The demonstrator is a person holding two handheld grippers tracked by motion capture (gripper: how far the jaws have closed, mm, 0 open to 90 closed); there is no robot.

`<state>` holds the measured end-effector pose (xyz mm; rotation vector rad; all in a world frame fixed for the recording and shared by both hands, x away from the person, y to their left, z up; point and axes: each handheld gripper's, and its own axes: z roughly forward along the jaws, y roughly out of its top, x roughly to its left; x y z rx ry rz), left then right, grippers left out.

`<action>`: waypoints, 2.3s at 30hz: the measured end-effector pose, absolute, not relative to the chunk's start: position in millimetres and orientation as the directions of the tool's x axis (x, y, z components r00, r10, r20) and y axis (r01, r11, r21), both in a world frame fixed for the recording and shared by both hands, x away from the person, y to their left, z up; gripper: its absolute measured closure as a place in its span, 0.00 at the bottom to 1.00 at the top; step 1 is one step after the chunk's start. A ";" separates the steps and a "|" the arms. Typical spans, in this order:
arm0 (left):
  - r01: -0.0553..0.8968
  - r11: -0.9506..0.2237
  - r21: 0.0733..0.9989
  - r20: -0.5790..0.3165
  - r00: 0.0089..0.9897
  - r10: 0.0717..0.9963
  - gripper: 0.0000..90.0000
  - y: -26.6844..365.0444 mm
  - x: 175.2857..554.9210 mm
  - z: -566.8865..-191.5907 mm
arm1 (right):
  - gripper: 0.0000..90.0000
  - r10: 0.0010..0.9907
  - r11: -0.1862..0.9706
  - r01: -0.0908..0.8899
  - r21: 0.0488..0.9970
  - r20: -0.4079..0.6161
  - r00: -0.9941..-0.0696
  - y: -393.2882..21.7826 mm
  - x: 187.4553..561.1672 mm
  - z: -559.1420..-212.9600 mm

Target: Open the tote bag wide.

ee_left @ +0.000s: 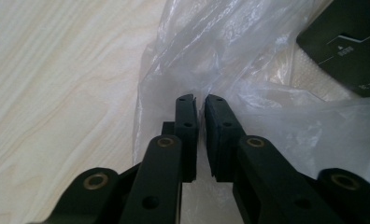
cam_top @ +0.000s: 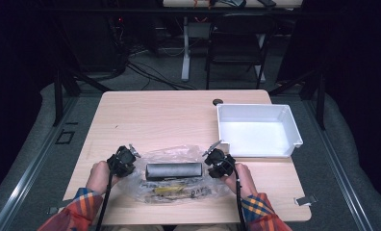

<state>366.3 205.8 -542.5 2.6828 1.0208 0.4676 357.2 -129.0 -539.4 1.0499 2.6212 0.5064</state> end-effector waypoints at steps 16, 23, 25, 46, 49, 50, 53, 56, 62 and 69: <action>0.615 -0.659 0.434 0.133 0.679 0.722 0.49 213.7 372.2 -514.1 | 0.41 0.636 0.678 0.465 0.569 -0.138 -0.759 -142.3 335.9 -485.3; 0.557 -0.646 0.522 0.035 0.742 0.669 0.36 205.5 375.9 -489.1 | 0.36 0.607 0.652 0.418 0.633 -0.104 -0.788 -138.1 327.6 -466.3; 0.540 -0.662 0.520 0.026 0.764 0.644 0.35 199.4 378.7 -486.6 | 0.37 0.580 0.667 0.395 0.632 -0.106 -0.808 -130.8 322.3 -463.8; 0.427 -0.803 0.417 -0.136 0.902 0.409 0.94 117.2 424.0 -507.5 | 0.77 0.512 0.785 0.390 0.481 -0.150 -0.846 -104.8 304.0 -513.4; 0.414 -0.816 0.403 -0.116 0.908 0.403 1.00 110.7 424.8 -509.0 | 0.85 0.518 0.783 0.405 0.473 -0.134 -0.845 -110.9 305.0 -516.9; 0.411 -0.819 0.400 -0.106 0.909 0.404 1.00 109.2 425.1 -509.5 | 0.87 0.519 0.784 0.407 0.468 -0.136 -0.844 -112.2 305.5 -518.4; 0.414 -0.812 0.411 -0.062 0.901 0.428 1.00 104.3 428.3 -510.5 | 0.92 0.527 0.783 0.421 0.458 -0.129 -0.840 -114.0 308.7 -523.6; 0.423 -0.803 0.420 -0.009 0.886 0.463 1.00 99.2 436.0 -509.7 | 0.95 0.526 0.781 0.426 0.456 -0.114 -0.843 -114.5 312.4 -528.3; 0.454 -0.786 0.419 0.072 0.846 0.528 1.00 83.0 458.8 -510.6 | 0.91 0.540 0.779 0.457 0.430 -0.090 -0.837 -117.1 317.7 -536.2; 0.519 -0.759 0.394 0.102 0.796 0.597 1.00 69.9 480.5 -517.2 | 0.82 0.574 0.757 0.499 0.423 -0.065 -0.816 -122.5 323.3 -540.2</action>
